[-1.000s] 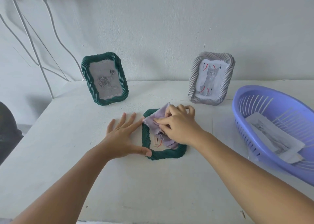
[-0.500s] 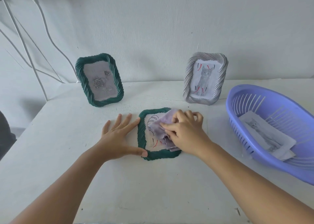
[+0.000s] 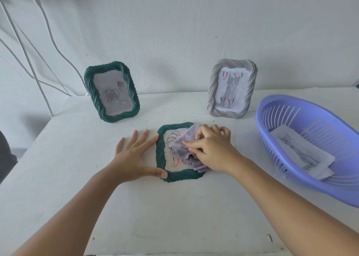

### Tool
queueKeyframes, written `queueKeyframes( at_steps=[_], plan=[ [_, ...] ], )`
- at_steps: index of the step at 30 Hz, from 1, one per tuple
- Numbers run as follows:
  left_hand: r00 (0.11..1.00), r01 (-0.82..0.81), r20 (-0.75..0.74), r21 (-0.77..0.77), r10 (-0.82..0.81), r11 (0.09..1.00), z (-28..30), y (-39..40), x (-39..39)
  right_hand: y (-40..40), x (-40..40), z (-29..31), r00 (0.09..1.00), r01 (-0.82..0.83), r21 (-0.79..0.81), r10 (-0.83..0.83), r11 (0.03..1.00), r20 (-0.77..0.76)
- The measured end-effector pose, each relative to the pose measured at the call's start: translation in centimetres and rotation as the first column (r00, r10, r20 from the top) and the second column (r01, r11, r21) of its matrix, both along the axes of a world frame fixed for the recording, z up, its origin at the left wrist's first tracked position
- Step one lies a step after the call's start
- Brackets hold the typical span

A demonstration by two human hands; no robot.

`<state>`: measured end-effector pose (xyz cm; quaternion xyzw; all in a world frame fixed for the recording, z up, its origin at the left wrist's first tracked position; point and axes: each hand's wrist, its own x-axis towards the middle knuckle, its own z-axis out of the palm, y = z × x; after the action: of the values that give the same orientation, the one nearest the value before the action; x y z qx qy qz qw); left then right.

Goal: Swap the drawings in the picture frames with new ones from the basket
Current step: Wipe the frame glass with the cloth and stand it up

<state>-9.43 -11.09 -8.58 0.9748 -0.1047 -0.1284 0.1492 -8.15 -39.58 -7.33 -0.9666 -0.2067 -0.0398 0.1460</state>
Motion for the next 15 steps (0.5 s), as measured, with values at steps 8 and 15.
queueKeyframes(
  at_steps=[8,15],
  plan=[
    [1.000,0.000,-0.003,-0.003,0.000,1.000,0.0,0.1,0.0,1.6,-1.1,0.3,0.977,-0.178,0.024,0.180,0.984,-0.114],
    [1.000,0.023,-0.003,0.014,-0.023,1.000,0.0,0.2,0.0,0.8,0.2,1.0,0.998,-0.052,-0.023,0.051,0.998,-0.031]
  ],
)
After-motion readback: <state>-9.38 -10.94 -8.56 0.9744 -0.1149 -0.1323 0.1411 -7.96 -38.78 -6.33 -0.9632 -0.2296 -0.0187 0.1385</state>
